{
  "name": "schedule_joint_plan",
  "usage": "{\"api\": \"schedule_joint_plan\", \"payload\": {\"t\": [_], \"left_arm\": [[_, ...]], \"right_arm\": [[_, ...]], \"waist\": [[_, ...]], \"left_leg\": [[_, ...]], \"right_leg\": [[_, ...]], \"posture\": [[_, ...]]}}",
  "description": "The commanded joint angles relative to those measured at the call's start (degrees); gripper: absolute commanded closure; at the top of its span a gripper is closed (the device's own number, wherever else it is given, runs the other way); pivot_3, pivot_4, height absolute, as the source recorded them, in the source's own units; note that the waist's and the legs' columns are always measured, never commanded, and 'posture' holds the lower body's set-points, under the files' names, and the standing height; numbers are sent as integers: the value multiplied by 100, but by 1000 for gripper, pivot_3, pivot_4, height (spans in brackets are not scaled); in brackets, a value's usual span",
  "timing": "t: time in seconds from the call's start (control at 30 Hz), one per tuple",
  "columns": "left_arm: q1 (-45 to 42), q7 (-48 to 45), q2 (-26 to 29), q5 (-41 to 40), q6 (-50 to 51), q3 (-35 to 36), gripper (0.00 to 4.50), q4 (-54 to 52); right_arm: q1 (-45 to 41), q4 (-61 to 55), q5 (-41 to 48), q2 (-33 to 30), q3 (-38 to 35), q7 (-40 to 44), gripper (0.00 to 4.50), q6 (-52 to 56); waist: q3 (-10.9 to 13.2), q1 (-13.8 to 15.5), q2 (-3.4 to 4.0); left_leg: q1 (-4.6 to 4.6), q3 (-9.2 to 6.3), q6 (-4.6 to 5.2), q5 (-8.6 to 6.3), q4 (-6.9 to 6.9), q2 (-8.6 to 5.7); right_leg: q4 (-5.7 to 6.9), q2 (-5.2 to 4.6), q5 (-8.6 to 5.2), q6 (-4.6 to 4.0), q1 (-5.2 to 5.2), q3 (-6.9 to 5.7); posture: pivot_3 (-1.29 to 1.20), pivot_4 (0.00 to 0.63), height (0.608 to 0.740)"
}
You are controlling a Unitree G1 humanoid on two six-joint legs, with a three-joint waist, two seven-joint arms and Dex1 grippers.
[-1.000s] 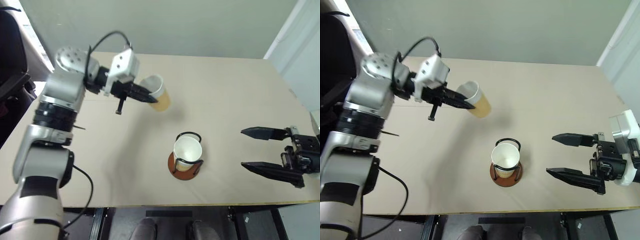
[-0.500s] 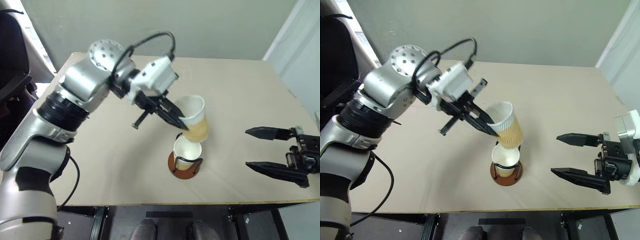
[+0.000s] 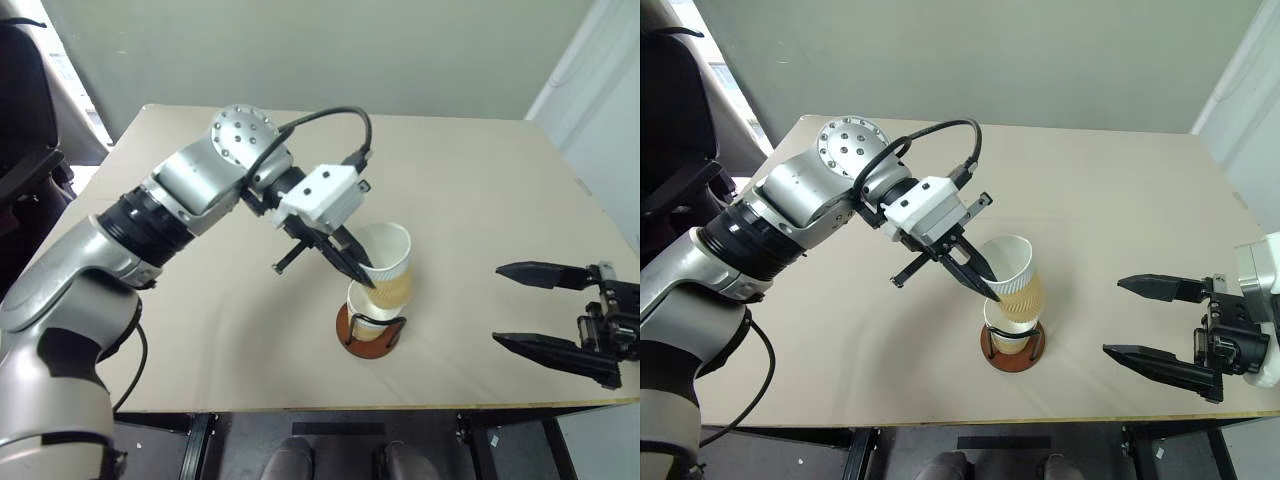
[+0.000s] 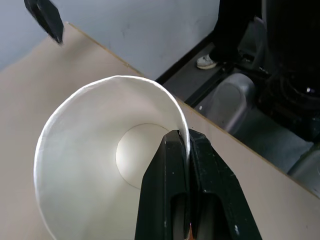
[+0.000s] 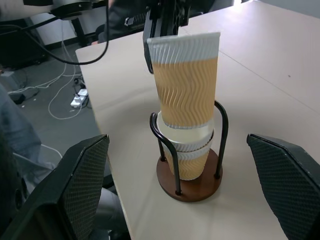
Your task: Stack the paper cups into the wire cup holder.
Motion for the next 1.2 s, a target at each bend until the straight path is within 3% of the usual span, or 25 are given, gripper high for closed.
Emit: {"api": "schedule_joint_plan", "payload": {"t": [0.03,0.33,0.37,0.43,0.63,0.73,0.8,0.9,1.2], "left_arm": [[-189,-172,40,114,-391,-39,4449,106],[-274,-172,387,-208,-340,-496,4449,-283],[-262,-172,346,-99,-364,-494,4271,-246],[-232,-172,225,136,-385,-453,3812,-121],[-24,-172,-282,447,-303,143,1713,149],[104,-172,-293,537,55,416,499,189],[276,-172,-218,647,306,686,26,261],[660,-117,-27,661,877,1411,26,384],[2263,103,1314,855,2432,3370,26,517]], "right_arm": [[6,-139,147,-2,-270,-73,0,-30],[-17,-145,149,-13,-229,-159,0,-76],[-23,-146,161,-15,-228,-169,0,-75],[-35,-145,168,-24,-225,-180,0,-77],[-42,-128,197,-54,-220,-173,0,-55],[-35,-39,121,-92,-133,-104,0,-34],[-44,51,33,-133,-41,-56,0,-27],[-8,303,-192,-188,10,16,0,-21],[196,1295,-1144,-276,-29,854,0,-294]], "waist": [[0,2,0],[0,0,0],[0,9,0],[0,16,1],[1,14,0],[0,14,1],[-1,5,4],[-1,-2,6],[-2,-32,12]], "left_leg": [[0,-1,0,0,0,0],[-2,0,0,-2,-3,0],[-2,-1,0,-2,-3,0],[-2,-3,2,-3,-2,-2],[-4,1,4,-5,0,-2],[-6,2,3,-5,-2,0],[-5,3,3,-5,-4,0],[-2,3,3,-5,-3,2],[0,3,2,-5,-10,3]], "right_leg": [[0,0,0,0,0,0],[0,1,0,0,0,0],[0,1,0,0,0,-1],[-2,0,0,0,1,-1],[3,-1,0,0,3,-1],[7,1,0,0,2,-1],[6,2,0,0,2,-1],[4,1,0,0,1,0],[-5,4,-2,-4,-11,1]], "posture": [[0,150,740],[0,150,740],[0,150,740],[0,150,740],[0,150,740],[0,150,740],[0,150,740],[0,150,740],[0,150,740]]}}
